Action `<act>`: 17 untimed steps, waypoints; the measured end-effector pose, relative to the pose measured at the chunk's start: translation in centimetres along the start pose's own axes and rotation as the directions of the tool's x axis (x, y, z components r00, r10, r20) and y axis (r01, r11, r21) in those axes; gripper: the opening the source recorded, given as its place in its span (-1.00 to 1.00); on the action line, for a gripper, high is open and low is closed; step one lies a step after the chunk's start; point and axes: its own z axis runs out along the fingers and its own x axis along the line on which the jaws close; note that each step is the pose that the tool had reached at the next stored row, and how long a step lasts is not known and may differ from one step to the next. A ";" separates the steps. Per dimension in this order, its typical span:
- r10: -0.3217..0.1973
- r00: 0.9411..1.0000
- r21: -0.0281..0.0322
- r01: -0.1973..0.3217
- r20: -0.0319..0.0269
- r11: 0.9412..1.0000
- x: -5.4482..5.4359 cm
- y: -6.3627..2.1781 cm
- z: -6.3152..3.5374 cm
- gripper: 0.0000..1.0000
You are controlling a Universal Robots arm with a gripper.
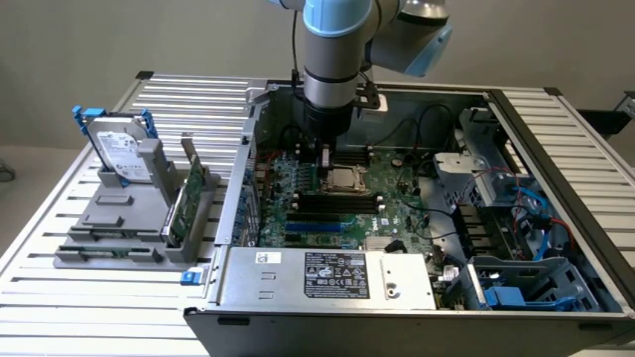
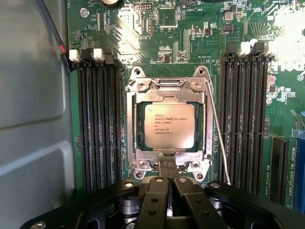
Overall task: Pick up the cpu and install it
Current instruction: 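Close the cpu cover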
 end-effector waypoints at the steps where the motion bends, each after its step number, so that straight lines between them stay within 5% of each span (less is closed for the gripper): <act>1: 0.000 1.000 0.000 0.000 0.000 1.000 0.0 -0.01 0.17 -0.79; 5: 0.000 1.000 0.001 0.000 0.002 1.000 -0.1 -0.04 0.61 -0.79; 9: 0.000 1.000 0.001 0.000 -0.010 1.000 0.0 -0.03 0.14 -0.79; 17: 0.001 1.000 0.008 0.000 -0.014 1.000 0.0 -0.98 -0.48 -0.79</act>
